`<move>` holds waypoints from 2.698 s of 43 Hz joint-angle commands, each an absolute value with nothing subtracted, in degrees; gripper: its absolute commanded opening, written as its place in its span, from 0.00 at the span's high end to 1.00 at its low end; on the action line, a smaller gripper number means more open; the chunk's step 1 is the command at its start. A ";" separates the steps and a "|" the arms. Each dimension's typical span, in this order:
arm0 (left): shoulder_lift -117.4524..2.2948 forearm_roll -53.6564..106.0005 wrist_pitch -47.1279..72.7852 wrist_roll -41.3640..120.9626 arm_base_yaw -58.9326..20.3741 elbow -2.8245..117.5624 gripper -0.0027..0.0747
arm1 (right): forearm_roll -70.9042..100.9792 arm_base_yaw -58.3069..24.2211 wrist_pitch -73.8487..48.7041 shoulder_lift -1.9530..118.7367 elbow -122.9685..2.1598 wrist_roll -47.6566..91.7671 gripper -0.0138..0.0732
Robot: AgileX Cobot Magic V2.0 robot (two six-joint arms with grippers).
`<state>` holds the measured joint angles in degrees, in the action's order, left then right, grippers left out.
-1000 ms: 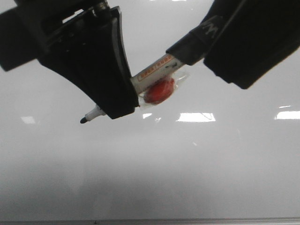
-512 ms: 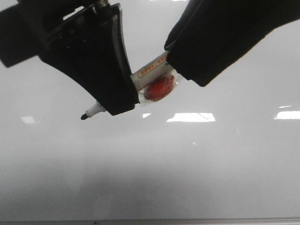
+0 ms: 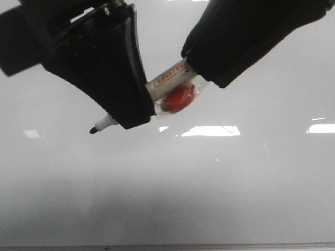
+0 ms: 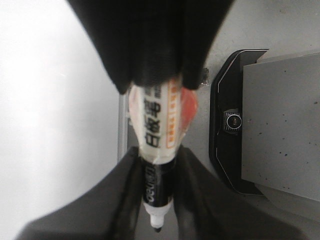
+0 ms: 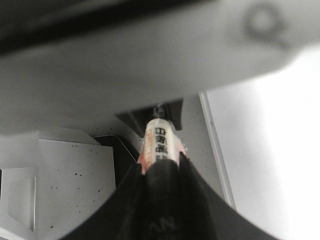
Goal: Write number 8 on whiteboard
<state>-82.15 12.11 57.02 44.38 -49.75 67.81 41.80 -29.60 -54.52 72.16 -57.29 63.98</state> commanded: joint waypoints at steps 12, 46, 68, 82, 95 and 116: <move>-73.37 7.98 55.41 38.20 -49.97 69.73 0.46 | 36.28 -29.40 -54.41 67.80 -59.49 59.22 0.92; -53.52 21.76 46.74 33.26 -23.08 56.21 0.47 | 23.44 -13.88 -34.15 51.95 -48.86 24.10 0.92; -53.65 21.76 46.66 33.26 -23.08 56.21 0.47 | 23.48 -13.88 -26.90 61.29 -56.32 24.17 0.92; -53.65 21.76 46.66 33.26 -23.08 56.21 0.47 | 23.20 -13.82 -22.85 64.52 -56.98 24.22 0.92; -53.65 21.76 46.66 33.26 -23.08 56.21 0.47 | 23.20 -13.88 -23.84 71.14 -63.69 24.22 0.92; -53.73 21.76 46.76 33.26 -23.08 56.21 0.47 | 18.64 -13.11 -29.89 75.16 -63.49 22.28 0.91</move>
<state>-54.29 19.93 50.08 33.82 -23.36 54.66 20.99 -14.96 -33.16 78.28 -63.66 23.61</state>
